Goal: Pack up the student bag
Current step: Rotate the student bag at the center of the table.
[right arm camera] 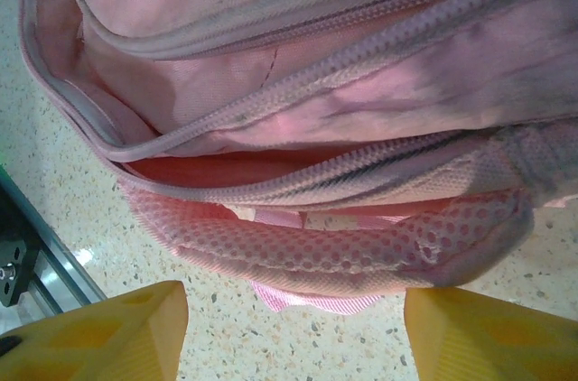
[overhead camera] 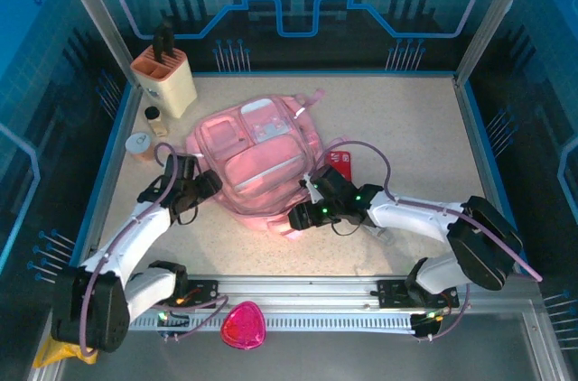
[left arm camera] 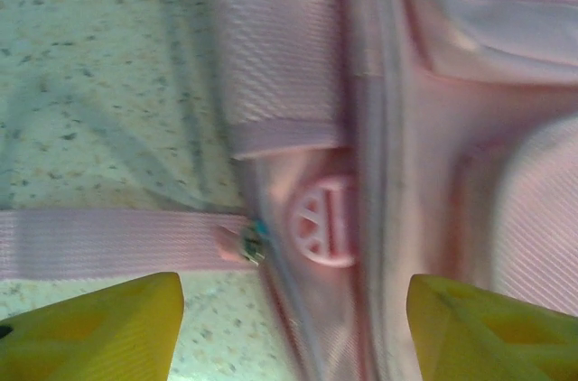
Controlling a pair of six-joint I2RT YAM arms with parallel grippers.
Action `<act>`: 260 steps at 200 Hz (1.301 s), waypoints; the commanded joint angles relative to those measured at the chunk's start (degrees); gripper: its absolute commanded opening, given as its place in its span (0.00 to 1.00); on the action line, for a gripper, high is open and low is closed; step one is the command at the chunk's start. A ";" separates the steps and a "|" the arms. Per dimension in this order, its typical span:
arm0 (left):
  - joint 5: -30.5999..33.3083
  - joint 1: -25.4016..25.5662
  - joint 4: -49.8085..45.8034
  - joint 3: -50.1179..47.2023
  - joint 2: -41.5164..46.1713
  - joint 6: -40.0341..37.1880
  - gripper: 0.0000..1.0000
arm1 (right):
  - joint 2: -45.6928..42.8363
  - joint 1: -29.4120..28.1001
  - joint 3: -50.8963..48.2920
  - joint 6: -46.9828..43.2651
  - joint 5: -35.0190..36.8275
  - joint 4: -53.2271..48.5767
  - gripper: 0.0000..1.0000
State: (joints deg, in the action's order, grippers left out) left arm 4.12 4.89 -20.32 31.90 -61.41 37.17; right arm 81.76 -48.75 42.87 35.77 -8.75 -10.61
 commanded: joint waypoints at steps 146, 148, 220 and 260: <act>-17.49 -5.75 22.49 -3.03 -15.26 6.09 0.08 | 6.68 13.12 4.57 -6.24 0.38 4.83 0.69; -17.48 -5.47 22.68 -3.32 -14.98 6.36 0.07 | 6.91 13.57 4.71 -6.48 0.29 4.77 0.69; -14.54 6.27 25.01 -6.67 -7.39 16.23 0.00 | 4.89 22.78 9.13 -10.11 -0.27 -0.22 0.76; -11.90 11.48 26.81 -7.37 -4.67 24.49 0.00 | -1.54 22.57 8.24 -10.59 4.48 -7.67 0.81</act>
State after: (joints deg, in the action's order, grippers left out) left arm -7.73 13.34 3.29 25.15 -69.12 55.51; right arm 84.77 -26.09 50.37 26.92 -7.73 -11.79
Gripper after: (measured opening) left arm 0.080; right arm 0.797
